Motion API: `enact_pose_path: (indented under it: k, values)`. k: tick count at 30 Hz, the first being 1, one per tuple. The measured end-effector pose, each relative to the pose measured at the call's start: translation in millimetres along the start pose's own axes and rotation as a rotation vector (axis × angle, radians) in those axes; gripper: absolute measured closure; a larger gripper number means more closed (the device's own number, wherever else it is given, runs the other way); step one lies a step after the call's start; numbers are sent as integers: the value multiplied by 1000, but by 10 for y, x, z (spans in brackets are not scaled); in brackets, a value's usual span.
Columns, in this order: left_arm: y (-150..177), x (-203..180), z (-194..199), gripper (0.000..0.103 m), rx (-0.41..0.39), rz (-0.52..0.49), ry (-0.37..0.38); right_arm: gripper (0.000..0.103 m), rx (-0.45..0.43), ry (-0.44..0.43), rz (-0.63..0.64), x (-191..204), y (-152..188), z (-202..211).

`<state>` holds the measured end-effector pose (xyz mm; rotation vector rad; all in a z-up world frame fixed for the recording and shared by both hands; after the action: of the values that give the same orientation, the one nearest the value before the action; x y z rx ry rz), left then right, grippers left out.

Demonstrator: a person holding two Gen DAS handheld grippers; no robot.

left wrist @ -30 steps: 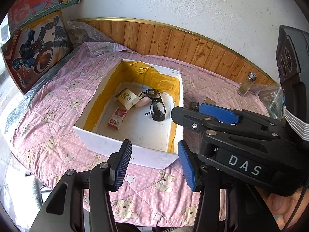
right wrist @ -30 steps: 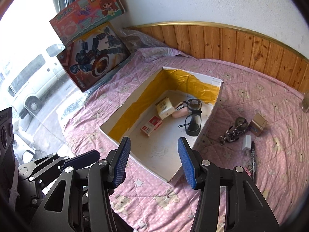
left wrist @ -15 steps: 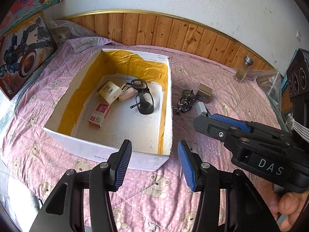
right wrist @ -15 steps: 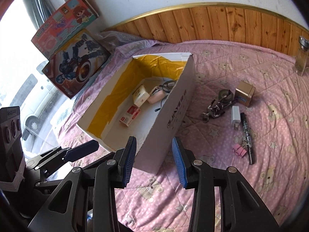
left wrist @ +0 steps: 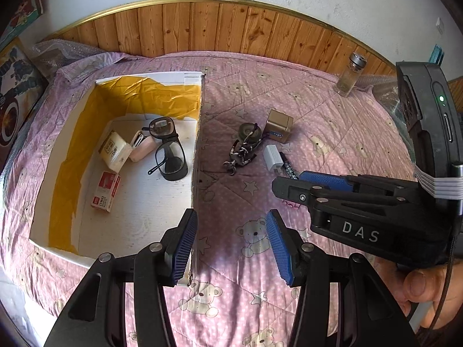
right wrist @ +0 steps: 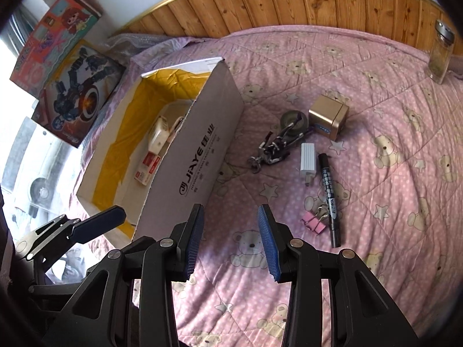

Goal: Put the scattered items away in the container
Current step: 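Grasp the black marker with the right tool while the left tool grasps the pink binder clip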

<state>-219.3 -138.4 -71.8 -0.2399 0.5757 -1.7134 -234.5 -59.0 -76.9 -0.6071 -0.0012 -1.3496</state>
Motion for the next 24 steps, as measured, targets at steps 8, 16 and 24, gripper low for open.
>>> enact_pose_path:
  k: [8,16,24]
  values:
    - [-23,-184,-171,52,89,-18,81,62,41,105,-33,-364,98,51]
    - [-107,-421,-475,52,135,-49,164,67,78,149,-199,-973,379,7]
    - [-78,-473,-804,52,200,8,189,76,117,131,-206,-1118,446,-263]
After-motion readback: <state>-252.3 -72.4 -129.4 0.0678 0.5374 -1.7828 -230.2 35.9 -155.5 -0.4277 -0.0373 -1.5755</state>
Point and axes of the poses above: each gripper's, at about its wrist camera, not at the fingertips, and z roughly against the way its jaws point, x to its left, y to its underside, the point moved 7 cm from there along -z, roughly the way its jaws point
